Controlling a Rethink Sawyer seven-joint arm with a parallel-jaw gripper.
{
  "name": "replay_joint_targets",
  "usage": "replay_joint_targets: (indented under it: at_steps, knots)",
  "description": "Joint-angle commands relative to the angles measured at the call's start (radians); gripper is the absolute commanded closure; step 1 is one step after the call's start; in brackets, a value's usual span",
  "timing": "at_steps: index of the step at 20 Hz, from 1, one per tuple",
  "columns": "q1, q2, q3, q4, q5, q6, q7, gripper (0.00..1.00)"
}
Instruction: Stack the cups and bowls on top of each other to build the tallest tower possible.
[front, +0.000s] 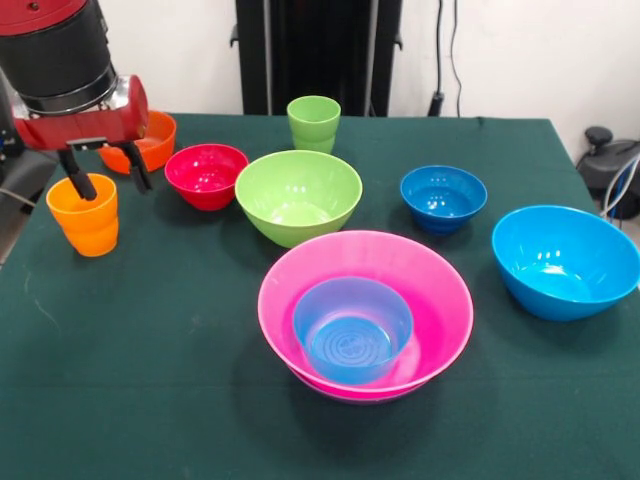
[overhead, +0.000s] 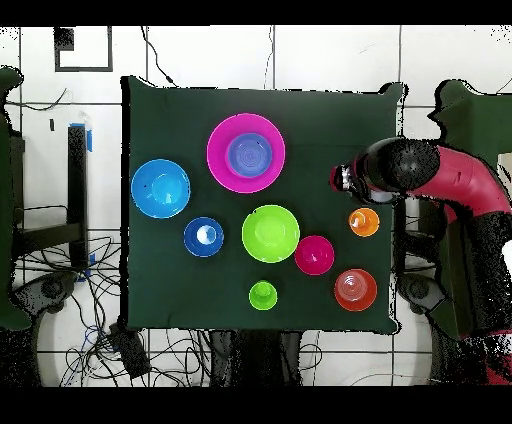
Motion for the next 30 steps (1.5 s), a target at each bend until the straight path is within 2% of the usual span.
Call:
replay_joint_targets:
  at_steps: [1, 11, 23, 25, 30]
  knots:
    - [-0.002, 0.085, -0.009, 0.116, -0.075, -0.091, -0.138, 0.00]
    - [-0.028, 0.117, -0.016, 0.157, -0.082, -0.166, -0.098, 0.00]
    - [-0.039, 0.190, -0.013, 0.093, -0.102, -0.215, -0.138, 0.00]
    - [-0.040, 0.184, -0.013, 0.089, -0.102, -0.208, -0.146, 0.00]
    - [-0.057, 0.064, -0.012, 0.126, -0.087, -0.147, -0.168, 0.00]
